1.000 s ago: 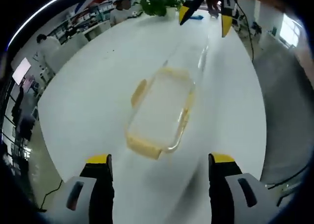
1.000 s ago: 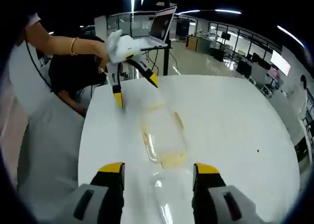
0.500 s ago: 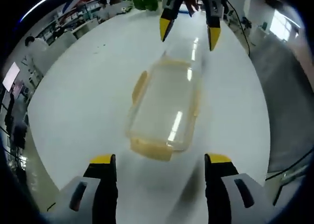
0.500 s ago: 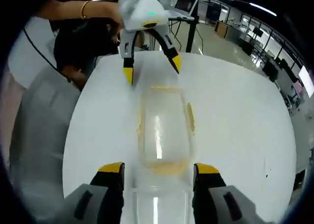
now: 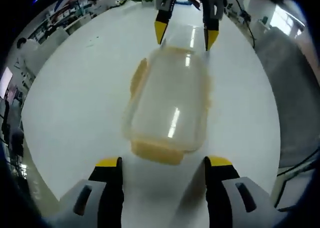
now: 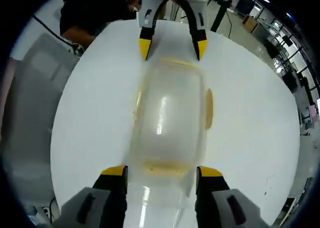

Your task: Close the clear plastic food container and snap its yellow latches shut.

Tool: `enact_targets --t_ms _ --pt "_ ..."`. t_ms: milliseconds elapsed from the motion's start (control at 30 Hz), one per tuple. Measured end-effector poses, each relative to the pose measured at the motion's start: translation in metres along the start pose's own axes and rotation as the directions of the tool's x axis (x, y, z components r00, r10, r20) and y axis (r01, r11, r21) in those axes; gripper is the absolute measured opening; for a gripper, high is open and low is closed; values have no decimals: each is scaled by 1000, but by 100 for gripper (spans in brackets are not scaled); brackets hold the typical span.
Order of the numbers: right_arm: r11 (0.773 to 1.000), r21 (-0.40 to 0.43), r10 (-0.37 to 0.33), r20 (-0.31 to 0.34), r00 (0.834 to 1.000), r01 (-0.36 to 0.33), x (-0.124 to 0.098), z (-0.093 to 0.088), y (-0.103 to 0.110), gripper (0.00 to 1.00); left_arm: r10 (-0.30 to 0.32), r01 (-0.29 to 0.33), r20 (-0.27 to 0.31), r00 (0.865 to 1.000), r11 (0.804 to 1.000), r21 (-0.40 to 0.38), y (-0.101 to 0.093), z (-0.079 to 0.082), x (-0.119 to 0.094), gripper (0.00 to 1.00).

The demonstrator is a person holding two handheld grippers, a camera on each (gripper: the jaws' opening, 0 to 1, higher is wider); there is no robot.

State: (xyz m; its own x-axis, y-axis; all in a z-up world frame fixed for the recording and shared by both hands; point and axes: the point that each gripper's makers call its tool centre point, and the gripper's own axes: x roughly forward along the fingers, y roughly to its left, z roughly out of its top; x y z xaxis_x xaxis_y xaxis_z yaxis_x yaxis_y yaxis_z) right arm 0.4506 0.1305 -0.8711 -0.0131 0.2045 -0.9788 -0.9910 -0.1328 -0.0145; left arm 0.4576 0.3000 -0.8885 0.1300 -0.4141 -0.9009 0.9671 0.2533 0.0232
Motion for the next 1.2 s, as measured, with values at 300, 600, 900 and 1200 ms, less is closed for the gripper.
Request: enact_targets --t_ms 300,600,900,1200 --pt "1000 12 28 -31 999 -28 10 -4 1 47 -15 14 34 999 1000 21 8 7 2 66" --pt "1000 6 -9 -35 999 10 11 -1 -9 42 -43 41 53 998 999 36 7 10 3 64" --pt "999 27 -25 -38 999 26 12 -1 -10 37 -58 55 39 998 996 71 1 10 1 49" --pt "1000 15 -5 -41 999 5 13 5 1 37 -56 56 -11 998 996 73 -5 2 -2 37"
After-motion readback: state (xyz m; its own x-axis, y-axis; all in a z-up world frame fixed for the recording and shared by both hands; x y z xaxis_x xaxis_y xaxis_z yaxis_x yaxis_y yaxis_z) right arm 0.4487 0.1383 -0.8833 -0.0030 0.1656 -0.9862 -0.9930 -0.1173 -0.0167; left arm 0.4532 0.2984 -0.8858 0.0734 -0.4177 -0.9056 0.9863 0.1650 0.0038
